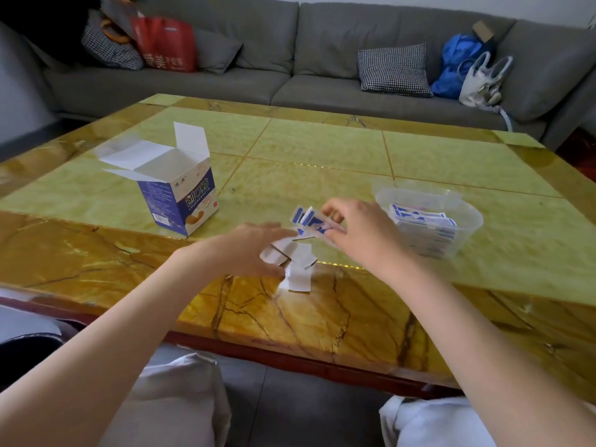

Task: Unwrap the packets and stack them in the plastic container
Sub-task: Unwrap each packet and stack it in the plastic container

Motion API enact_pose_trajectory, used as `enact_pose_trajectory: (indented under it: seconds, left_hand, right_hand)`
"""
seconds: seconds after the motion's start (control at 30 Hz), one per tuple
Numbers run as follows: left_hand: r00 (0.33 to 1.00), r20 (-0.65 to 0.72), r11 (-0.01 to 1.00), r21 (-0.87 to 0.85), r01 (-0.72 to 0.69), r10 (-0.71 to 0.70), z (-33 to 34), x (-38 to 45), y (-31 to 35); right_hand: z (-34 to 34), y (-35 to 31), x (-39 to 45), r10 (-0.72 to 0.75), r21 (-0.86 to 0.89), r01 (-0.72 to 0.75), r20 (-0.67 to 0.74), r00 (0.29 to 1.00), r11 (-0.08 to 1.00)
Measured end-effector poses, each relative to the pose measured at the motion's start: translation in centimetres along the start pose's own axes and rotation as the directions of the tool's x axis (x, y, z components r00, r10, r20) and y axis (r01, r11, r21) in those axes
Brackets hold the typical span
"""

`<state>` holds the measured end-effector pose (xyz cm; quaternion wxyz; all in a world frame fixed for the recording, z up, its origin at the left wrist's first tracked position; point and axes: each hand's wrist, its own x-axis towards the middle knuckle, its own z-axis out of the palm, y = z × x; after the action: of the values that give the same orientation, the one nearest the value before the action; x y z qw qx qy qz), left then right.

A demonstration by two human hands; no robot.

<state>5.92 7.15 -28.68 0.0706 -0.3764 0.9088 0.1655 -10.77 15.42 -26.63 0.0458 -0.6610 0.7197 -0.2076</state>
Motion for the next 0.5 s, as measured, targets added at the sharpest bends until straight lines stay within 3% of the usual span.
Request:
enact_pose_trajectory:
  seconds: [0.1, 0.17, 0.3, 0.4, 0.5]
  left_hand:
    - [0.995, -0.086, 0.98, 0.187, 0.065, -0.049, 0.2, 0.3, 0.8]
    - [0.987, -0.16, 0.928, 0.367, 0.058, 0.002, 0.1, 0.3, 1.6]
    - [0.989, -0.137, 0.849, 0.528, 0.024, 0.057, 0.7, 0.4, 1.9]
    - [0.973, -0.222, 0.921, 0.389, 0.027, 0.065, 0.7, 0.6, 0.9]
    - [0.894, -0.448, 1.0, -0.031, 0.002, -0.016, 0.2, 0.1, -0.1]
  right_hand:
    - [0.9, -0.8, 0.3, -0.004, 0.022, 0.002, 0.066, 0.998, 1.0]
    - [1.2, -0.8, 0.6, 0.01, 0.081, -0.017, 0.093, 0.996, 0.997]
    - [1.1, -0.3, 0.8, 0.043, 0.092, -0.051, 0.083, 0.996, 0.994]
    - [0.8, 0.4, 0.7, 0.048, 0.121, -0.054, 0.053, 0.997, 0.991]
    - [0.2, 0.7, 1.1, 0.127, 0.283, -0.111, -0.036, 0.991, 0.953]
